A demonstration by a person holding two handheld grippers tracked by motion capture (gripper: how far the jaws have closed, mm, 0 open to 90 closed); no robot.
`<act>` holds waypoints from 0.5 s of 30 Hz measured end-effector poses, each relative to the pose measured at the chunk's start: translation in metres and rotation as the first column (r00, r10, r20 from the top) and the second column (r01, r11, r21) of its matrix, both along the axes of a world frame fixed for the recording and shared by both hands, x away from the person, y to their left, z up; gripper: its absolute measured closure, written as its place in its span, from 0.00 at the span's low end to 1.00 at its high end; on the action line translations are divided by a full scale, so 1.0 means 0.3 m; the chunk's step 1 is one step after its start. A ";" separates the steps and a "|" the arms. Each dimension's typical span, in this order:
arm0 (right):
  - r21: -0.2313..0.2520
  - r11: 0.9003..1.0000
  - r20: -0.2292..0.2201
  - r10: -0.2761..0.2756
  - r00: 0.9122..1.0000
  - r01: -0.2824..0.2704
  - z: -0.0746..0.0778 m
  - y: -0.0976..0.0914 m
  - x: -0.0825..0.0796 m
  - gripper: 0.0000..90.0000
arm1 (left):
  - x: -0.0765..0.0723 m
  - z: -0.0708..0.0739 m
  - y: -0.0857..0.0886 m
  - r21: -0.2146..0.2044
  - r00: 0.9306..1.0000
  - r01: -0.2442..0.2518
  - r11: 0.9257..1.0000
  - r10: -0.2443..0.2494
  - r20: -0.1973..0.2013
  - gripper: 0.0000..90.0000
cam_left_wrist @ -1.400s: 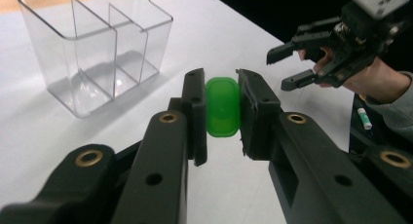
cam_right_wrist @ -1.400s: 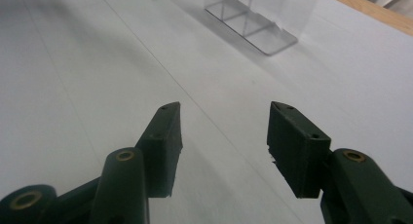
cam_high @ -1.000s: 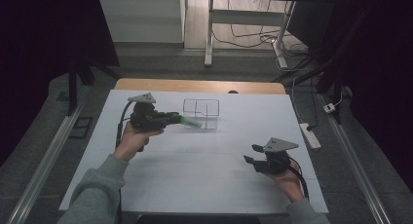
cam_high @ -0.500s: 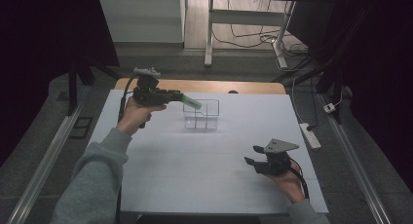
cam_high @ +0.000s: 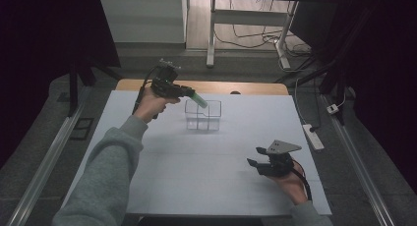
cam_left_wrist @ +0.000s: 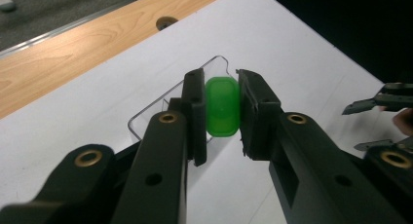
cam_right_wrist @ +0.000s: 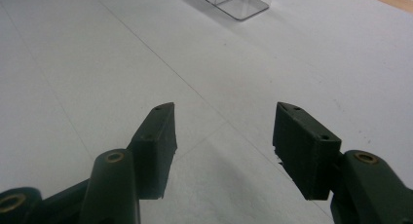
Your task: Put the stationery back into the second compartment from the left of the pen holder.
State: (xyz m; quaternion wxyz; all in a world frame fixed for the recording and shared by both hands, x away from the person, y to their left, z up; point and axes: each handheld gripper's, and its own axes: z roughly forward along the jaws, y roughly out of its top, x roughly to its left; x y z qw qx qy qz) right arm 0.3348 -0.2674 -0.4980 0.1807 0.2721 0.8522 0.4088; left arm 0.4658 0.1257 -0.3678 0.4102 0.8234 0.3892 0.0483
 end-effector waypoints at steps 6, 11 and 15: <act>-0.004 1.000 -0.002 0.002 1.000 -0.002 -0.001 -0.001 0.000 0.46 | 0.017 -0.027 -0.019 0.025 1.000 -0.016 1.000 0.017 -0.004 0.81; -0.001 1.000 -0.003 0.003 1.000 -0.003 -0.004 -0.004 0.003 0.46 | -0.003 -0.024 -0.029 0.058 0.998 -0.020 0.998 0.017 0.054 0.49; 0.001 1.000 -0.002 -0.003 1.000 0.003 -0.001 -0.007 0.002 0.46 | -0.039 -0.037 -0.005 0.046 0.997 -0.017 0.999 0.013 0.075 0.47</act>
